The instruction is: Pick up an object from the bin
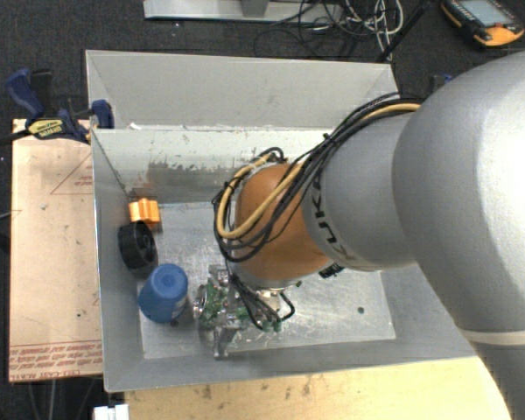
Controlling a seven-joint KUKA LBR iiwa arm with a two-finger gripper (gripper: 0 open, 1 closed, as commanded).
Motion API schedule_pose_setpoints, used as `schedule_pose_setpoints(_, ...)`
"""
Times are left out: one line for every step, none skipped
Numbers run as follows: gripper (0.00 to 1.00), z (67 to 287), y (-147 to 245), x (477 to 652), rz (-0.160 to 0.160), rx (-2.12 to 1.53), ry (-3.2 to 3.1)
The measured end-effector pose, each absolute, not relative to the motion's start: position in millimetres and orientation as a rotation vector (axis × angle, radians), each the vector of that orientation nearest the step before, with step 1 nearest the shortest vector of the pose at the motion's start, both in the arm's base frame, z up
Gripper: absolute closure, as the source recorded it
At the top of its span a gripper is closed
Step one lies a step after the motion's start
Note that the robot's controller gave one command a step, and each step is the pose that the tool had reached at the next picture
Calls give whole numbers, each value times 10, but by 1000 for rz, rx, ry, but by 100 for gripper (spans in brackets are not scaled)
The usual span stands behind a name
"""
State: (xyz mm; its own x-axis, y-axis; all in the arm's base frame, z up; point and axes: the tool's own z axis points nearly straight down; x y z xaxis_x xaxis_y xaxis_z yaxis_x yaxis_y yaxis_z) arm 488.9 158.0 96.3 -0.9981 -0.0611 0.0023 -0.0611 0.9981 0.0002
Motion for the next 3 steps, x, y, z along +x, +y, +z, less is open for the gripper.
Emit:
schedule_pose_setpoints(100, 1101, 1580, 4887, 0, 96, -3137)
schedule_pose_setpoints(100, 1220, 1582, 4895, -2, 96, -3141)
schedule_pose_setpoints(100, 1285, 1584, 4902, -3, 96, -3144)
